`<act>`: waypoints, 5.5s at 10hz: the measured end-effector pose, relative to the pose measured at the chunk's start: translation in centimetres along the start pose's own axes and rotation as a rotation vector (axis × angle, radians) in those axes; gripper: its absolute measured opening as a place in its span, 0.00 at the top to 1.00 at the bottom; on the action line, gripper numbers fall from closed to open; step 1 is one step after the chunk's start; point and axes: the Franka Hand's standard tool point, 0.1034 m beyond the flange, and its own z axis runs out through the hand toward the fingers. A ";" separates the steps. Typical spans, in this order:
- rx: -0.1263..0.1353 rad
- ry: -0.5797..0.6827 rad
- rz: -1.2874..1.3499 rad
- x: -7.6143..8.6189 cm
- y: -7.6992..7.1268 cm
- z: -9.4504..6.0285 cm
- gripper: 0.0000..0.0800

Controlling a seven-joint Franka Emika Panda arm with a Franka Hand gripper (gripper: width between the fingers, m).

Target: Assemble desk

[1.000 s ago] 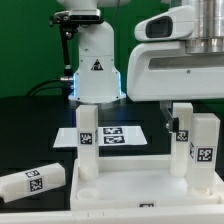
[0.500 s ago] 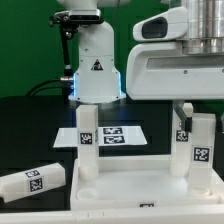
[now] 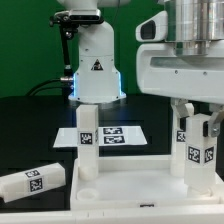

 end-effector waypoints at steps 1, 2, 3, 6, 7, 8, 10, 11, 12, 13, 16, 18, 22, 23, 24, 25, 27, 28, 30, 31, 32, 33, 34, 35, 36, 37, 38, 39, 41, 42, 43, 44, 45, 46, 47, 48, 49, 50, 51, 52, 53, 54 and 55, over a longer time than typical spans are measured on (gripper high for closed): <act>0.000 0.000 0.040 0.0 0.0 0.0 0.64; 0.000 0.000 0.100 0.0 0.0 0.0 0.64; 0.000 0.000 0.140 0.1 0.0 0.0 0.64; 0.037 -0.067 0.760 -0.2 -0.2 0.2 0.64; 0.049 -0.076 0.787 -0.4 -0.3 0.2 0.64; 0.049 -0.075 0.747 -0.4 -0.3 0.2 0.56; 0.038 -0.052 0.517 -0.8 -0.5 0.1 0.39; 0.038 -0.033 0.263 -1.3 -0.7 0.3 0.23; 0.029 -0.035 0.175 -2.0 -0.9 0.3 0.20; 0.026 -0.038 0.117 -2.5 -1.1 0.1 0.20; 0.028 -0.029 -0.135 -2.0 -0.9 0.2 0.19; 0.016 -0.013 -0.515 -1.5 -0.8 0.4 0.19; 0.015 -0.010 -0.521 -1.6 -0.8 0.4 0.53; 0.009 -0.014 -0.435 -1.5 -0.6 0.5 0.53; 0.004 -0.016 -0.310 -1.4 -0.5 0.5 0.64; -0.001 -0.024 -0.134 -1.6 -0.5 0.4 0.64; 0.007 -0.043 0.252 -2.1 -0.8 0.7 0.64; 0.034 -0.060 0.400 -2.1 -1.1 0.8 0.64; 0.038 -0.069 0.460 -2.2 -1.1 0.8 0.64; 0.037 -0.069 0.418 -2.2 -1.1 0.8 0.64; 0.028 -0.064 0.334 -2.2 -0.9 0.8 0.64; 0.011 -0.061 0.139 -2.3 -0.7 0.7 0.64; 0.002 -0.057 -0.100 -2.1 -0.8 0.5 0.42; 0.005 -0.055 -0.213 -2.1 -0.8 0.4 0.42; 0.006 -0.054 -0.260 -2.0 -0.8 0.4 0.24; 0.007 -0.053 -0.295 -2.0 -0.8 0.4 0.20; 0.007 -0.050 -0.395 -1.9 -0.8 0.4 0.19; 0.004 -0.044 -0.496 -1.8 -0.8 0.4 0.19; -0.032 -0.008 -0.985 -2.0 -0.8 0.3 0.19; -0.033 -0.013 -1.067 -2.2 -0.8 0.4 0.19; -0.033 -0.012 -1.068 -2.0 -0.8 0.4 0.19; -0.033 -0.012 -1.052 -2.0 -0.8 0.4 0.19; -0.033 -0.012 -1.020 -2.0 -0.8 0.4 0.19; -0.032 -0.012 -0.969 -2.0 -0.8 0.4 0.40; -0.033 -0.010 -0.906 -2.0 -0.8 0.4 0.63; -0.036 -0.002 -0.768 -1.6 -0.7 0.3 0.64; -0.036 0.002 -0.641 -1.7 -0.7 0.3 0.64; -0.035 0.003 -0.472 -1.6 -0.7 0.3 0.64; -0.029 -0.003 -0.334 -1.7 -0.6 0.4 0.64; -0.010 -0.031 -0.111 -1.8 -0.5 0.7 0.64; -0.008 -0.052 -0.002 -1.7 -0.6 0.6 0.64; -0.010 -0.054 0.028 -1.6 -0.7 0.5 0.64; -0.012 -0.055 0.083 -1.7 -0.7 0.5 0.64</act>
Offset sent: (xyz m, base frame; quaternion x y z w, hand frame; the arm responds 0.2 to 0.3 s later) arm 0.0030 -0.0105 -0.0024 -0.0016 -0.0506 0.3724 0.9267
